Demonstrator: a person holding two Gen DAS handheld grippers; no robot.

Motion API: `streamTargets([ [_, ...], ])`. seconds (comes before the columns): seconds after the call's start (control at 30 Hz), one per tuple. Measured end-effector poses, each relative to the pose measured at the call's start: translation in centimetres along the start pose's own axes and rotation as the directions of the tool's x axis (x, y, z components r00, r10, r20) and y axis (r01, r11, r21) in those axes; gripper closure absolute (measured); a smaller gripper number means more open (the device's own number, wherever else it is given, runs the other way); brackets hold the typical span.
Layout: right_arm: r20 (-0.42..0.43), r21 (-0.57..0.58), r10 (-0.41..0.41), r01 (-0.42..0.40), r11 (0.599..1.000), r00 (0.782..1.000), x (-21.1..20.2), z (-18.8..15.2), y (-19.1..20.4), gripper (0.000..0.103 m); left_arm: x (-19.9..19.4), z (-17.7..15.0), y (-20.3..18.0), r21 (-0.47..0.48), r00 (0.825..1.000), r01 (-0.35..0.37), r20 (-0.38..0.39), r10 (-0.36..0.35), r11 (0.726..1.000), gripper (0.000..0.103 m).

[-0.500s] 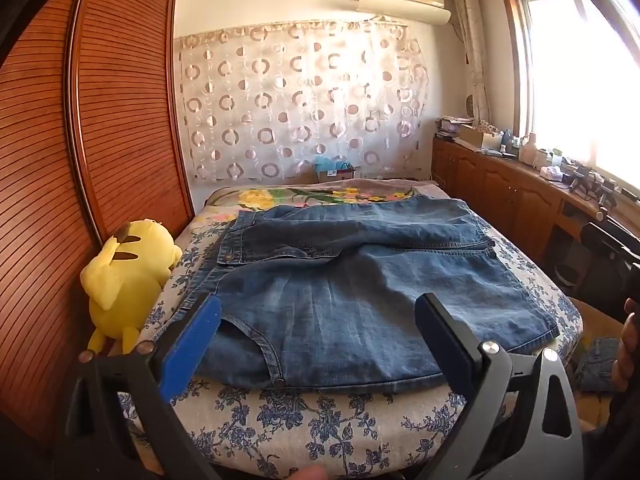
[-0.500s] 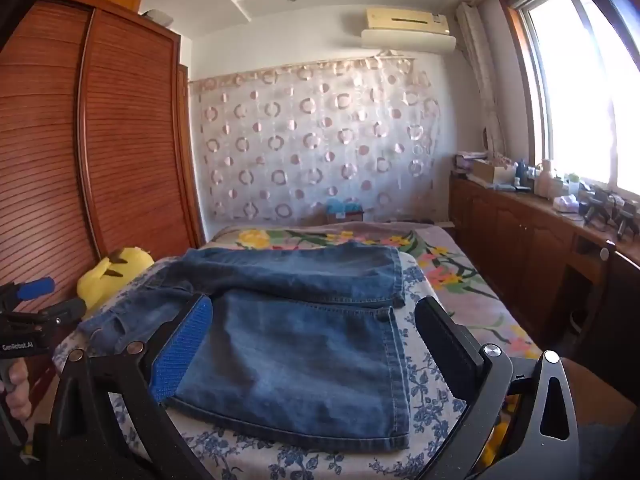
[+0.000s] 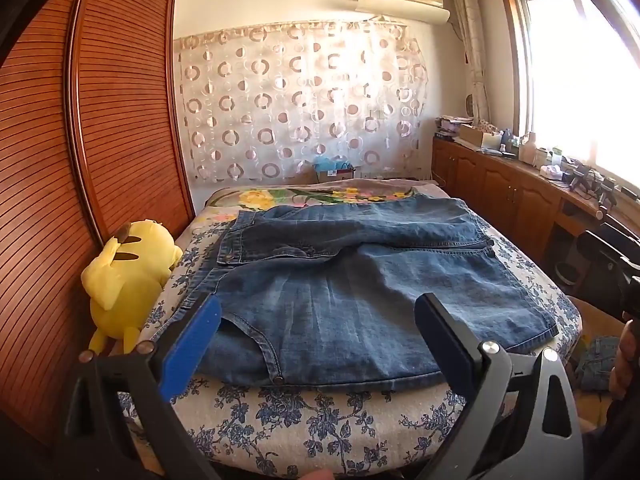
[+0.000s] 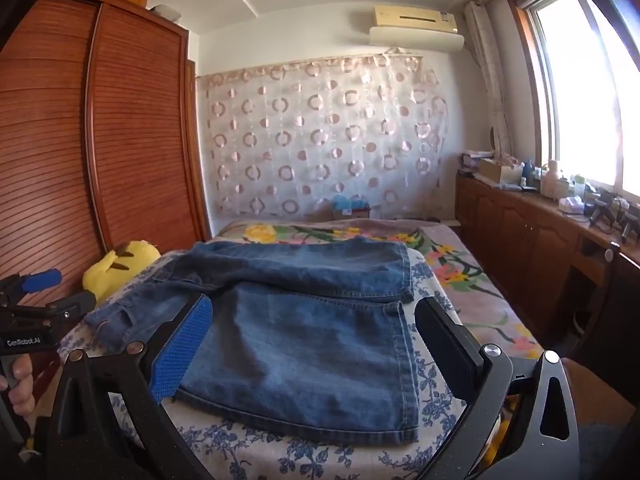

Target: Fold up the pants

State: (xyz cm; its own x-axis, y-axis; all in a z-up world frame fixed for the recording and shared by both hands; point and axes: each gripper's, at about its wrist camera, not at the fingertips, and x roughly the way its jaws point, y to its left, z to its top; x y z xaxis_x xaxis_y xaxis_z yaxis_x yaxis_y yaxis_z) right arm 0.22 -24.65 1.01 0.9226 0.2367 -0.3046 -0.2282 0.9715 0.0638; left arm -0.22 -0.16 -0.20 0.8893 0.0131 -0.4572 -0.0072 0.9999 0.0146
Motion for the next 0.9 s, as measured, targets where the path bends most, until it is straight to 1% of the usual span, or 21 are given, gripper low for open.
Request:
streamTargets([
  [0.63,0.001,-0.001,0.007,-0.007,1.0,1.0,-0.4,0.1,0.1,0.0,-0.2,0.2,0.0,0.004,1.0,-0.002,0.005,0.002,1.0,0.005],
  [0.7,0.001,-0.001,0.004,-0.004,1.0,1.0,-0.4,0.1,0.2,0.0,-0.9,0.7,0.0,0.004,1.0,-0.005,0.009,0.005,1.0,0.005],
  [0.9,0.0,0.0,0.005,-0.005,1.0,1.0,-0.4,0.2,0.1,0.0,-1.1,0.9,-0.1,0.004,1.0,-0.005,0.013,0.005,1.0,0.005],
])
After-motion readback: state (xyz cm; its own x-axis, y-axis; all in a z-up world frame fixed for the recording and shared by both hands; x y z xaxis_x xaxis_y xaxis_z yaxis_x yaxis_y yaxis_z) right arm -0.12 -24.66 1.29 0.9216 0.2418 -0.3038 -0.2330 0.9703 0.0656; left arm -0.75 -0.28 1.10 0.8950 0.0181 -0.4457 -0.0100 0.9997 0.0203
